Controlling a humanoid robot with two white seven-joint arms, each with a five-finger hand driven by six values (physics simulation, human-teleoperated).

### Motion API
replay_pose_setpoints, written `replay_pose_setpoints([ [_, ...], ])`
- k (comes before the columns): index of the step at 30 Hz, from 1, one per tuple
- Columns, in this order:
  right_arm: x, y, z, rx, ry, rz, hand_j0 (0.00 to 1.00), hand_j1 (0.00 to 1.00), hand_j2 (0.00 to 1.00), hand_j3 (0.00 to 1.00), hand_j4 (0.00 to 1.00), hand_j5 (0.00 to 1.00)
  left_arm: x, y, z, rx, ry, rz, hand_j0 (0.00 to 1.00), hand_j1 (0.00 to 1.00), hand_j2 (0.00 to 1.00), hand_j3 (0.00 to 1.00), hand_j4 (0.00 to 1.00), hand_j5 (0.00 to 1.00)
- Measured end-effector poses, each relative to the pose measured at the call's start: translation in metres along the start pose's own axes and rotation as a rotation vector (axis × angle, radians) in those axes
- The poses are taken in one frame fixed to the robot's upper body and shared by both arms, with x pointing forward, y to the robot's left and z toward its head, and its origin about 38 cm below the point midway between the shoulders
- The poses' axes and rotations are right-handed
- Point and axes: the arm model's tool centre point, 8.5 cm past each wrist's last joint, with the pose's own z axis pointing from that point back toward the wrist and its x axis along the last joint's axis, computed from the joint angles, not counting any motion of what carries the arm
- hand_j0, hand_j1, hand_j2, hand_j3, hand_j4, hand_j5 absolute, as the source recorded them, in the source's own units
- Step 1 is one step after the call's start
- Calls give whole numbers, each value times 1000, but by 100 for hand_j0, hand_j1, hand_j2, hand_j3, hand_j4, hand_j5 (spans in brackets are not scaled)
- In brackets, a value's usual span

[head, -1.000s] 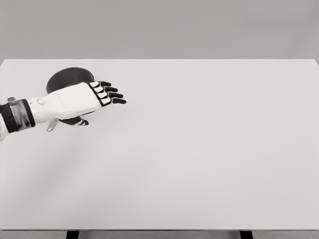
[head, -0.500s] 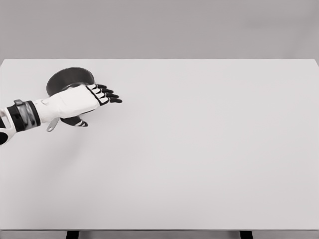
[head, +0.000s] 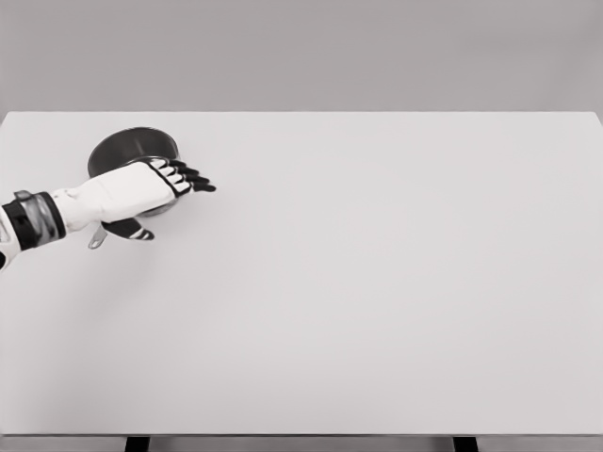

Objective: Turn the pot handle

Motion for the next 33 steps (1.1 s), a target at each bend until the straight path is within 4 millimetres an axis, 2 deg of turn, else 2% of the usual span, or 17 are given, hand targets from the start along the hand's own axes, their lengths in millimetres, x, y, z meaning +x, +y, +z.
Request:
replay_pose_setpoints([
  [13, 0, 0, 0, 0, 0, 0, 100, 100, 100, 100, 100, 100, -12, -5, 8, 1, 37, 31, 100, 100, 100, 100, 100, 100],
  [15, 0, 0, 0, 0, 0, 0, 100, 100, 100, 100, 100, 100, -12, -11, 9, -9, 38, 40, 100, 100, 100, 100, 100, 100],
  [33, 0, 0, 0, 0, 0, 0, 100, 100, 100, 100, 100, 100, -12, -16, 10, -21, 42, 43, 100, 100, 100, 100, 100, 100],
])
